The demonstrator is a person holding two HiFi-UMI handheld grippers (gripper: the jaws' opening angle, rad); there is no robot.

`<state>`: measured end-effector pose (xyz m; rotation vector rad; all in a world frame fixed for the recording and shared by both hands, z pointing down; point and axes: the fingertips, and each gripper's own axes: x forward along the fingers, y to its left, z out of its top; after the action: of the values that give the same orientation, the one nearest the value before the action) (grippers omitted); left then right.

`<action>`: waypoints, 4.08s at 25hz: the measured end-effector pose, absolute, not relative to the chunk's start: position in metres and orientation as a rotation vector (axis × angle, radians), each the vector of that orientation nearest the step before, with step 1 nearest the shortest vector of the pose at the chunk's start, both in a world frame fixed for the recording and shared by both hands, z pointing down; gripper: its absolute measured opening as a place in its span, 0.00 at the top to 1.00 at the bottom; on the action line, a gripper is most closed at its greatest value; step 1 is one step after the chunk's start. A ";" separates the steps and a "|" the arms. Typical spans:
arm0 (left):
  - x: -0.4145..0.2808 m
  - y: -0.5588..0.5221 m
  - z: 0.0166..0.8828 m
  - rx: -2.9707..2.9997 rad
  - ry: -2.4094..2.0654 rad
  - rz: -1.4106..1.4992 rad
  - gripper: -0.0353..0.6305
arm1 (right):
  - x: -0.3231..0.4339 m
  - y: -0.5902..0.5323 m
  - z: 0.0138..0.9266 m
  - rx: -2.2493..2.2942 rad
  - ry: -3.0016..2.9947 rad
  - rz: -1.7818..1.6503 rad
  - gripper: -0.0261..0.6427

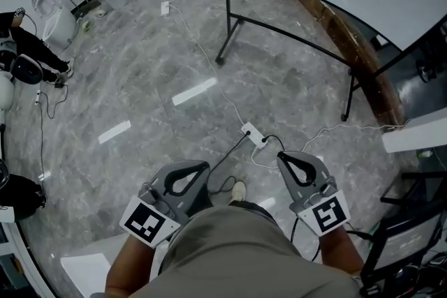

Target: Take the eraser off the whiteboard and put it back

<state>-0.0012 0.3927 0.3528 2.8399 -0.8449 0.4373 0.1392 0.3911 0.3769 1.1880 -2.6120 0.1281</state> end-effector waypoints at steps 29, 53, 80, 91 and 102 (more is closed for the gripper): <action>-0.170 0.116 0.354 2.920 -0.642 0.268 0.94 | -0.066 0.138 0.366 1.223 -2.462 0.031 0.95; -0.034 -0.174 0.342 2.887 -0.795 0.297 0.94 | 0.101 -0.197 0.383 1.182 -2.501 -0.073 0.94; -0.067 -0.325 0.359 2.811 -0.862 0.318 0.93 | 0.168 -0.500 0.462 1.089 -2.285 -0.146 0.66; -0.086 -0.351 0.368 2.774 -0.896 0.327 0.93 | 0.164 -0.533 0.507 0.962 -2.253 -0.075 0.64; -0.084 -0.351 0.366 2.765 -0.910 0.351 0.93 | 0.162 -0.530 0.503 0.957 -2.291 -0.064 0.70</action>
<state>-0.0844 -0.3513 0.3660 2.7652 -0.9098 0.3508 0.1619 -0.5304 0.5029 0.9573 -2.2915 -0.0645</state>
